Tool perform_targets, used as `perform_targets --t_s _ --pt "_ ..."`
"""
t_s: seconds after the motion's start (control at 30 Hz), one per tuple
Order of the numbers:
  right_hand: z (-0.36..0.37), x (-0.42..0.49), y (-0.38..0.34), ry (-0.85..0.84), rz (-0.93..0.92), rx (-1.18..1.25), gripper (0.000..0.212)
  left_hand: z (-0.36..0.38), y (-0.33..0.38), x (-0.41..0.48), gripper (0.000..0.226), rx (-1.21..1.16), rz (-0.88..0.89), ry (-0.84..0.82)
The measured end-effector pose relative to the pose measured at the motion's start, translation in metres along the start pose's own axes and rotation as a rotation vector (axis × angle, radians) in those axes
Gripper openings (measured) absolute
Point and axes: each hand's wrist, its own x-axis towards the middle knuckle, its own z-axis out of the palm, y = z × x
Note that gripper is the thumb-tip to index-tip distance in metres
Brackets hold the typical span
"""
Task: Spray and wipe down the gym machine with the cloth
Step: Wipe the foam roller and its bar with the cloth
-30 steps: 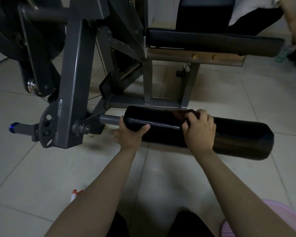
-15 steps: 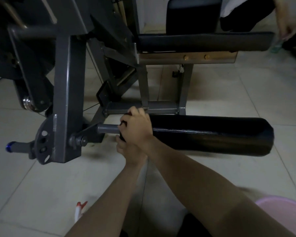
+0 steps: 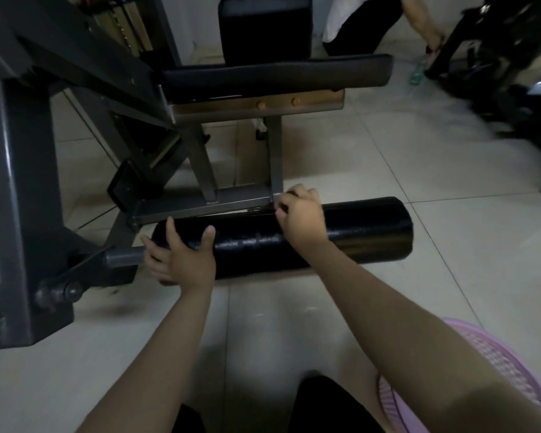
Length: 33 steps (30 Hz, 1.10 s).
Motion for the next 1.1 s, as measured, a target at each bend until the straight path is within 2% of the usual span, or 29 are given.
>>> perform_targets --t_s 0.2,0.37,0.5,0.6,0.7,0.77,0.83,0.93,1.1 --pt "-0.046 -0.004 0.072 0.123 0.180 -0.083 0.008 0.010 0.004 0.009 0.057 0.041 0.018 0.001" --pt "-0.076 -0.008 0.108 0.188 0.325 -0.136 0.014 0.007 0.008 0.010 0.053 0.043 -0.003 -0.029" --pt "-0.084 -0.005 0.096 0.214 0.444 -0.114 0.022 -0.003 0.010 0.009 0.055 0.034 -0.001 -0.092" --pt "-0.063 -0.005 0.047 0.192 0.274 -0.003 0.037 -0.014 0.003 0.001 0.060 -0.045 0.062 -0.139" --pt "-0.026 -0.013 -0.030 0.094 0.110 0.203 0.057 -0.026 -0.013 -0.009 0.079 -0.087 0.169 -0.176" --pt "0.000 -0.023 -0.082 -0.013 0.023 0.300 0.059 -0.029 -0.021 -0.014 0.089 -0.054 0.164 -0.169" --pt "0.027 -0.035 -0.116 -0.104 -0.099 0.311 0.053 -0.029 -0.022 -0.022 0.087 -0.028 0.112 -0.155" --pt "0.054 -0.044 -0.127 -0.150 -0.213 0.242 0.044 -0.026 -0.023 -0.030 0.093 -0.036 0.092 -0.169" --pt "0.044 -0.043 -0.096 -0.098 -0.210 0.173 0.044 -0.017 -0.032 -0.023 0.091 0.017 0.097 -0.147"
